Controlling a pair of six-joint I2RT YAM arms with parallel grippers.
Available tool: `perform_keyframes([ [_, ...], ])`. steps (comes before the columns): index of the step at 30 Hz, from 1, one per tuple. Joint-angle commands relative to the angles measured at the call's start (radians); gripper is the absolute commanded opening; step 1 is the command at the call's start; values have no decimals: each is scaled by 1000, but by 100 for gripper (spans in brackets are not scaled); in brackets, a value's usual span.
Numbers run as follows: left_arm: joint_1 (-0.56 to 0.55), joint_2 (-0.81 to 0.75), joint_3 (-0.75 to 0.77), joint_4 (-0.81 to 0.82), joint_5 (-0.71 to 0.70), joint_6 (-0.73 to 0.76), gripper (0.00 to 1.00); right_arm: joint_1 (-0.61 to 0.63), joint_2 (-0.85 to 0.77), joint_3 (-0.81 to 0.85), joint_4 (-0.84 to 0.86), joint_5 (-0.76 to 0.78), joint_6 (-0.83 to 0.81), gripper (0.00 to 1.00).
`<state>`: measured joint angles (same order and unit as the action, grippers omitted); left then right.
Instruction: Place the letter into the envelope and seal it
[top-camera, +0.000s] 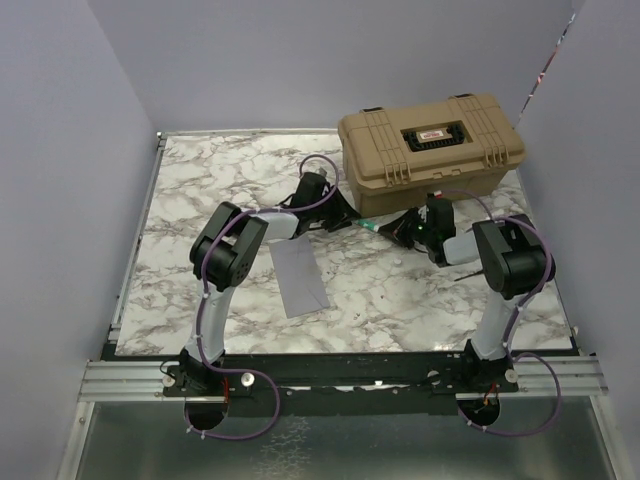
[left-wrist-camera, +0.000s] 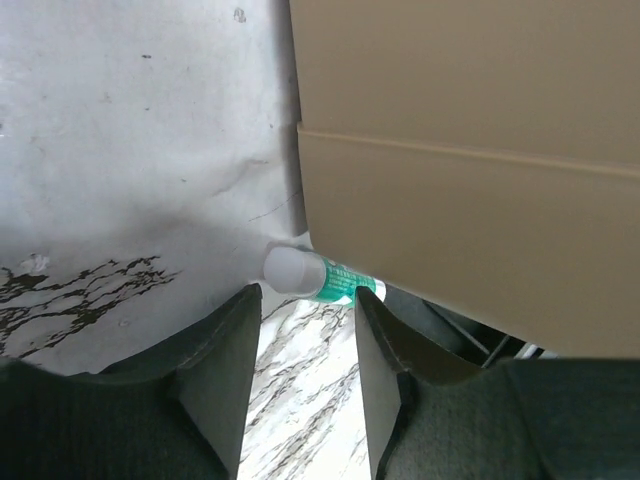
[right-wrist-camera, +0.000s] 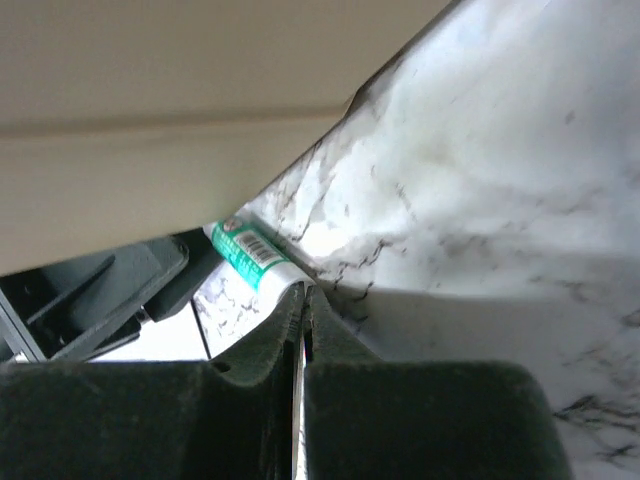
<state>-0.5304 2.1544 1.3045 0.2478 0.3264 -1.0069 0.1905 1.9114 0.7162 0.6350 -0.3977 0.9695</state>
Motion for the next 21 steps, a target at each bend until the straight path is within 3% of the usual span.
perform_keyframes([
  [1, 7, 2, -82, -90, -30, 59, 44, 43, -39, -52, -79, 52, -87, 5],
  [6, 12, -53, -159, -95, -53, 82, 43, 97, -118, -99, -98, 117, -149, 9],
  [11, 27, -110, -211, -107, -81, 107, 45, 116, -229, -120, -230, 242, -233, 13],
  [16, 43, -141, -228, -118, -74, 117, 49, 145, -298, -112, -289, 328, -384, 33],
  [21, 58, -184, -241, -129, -75, 125, 51, 180, -314, -79, -269, 284, -538, 55],
])
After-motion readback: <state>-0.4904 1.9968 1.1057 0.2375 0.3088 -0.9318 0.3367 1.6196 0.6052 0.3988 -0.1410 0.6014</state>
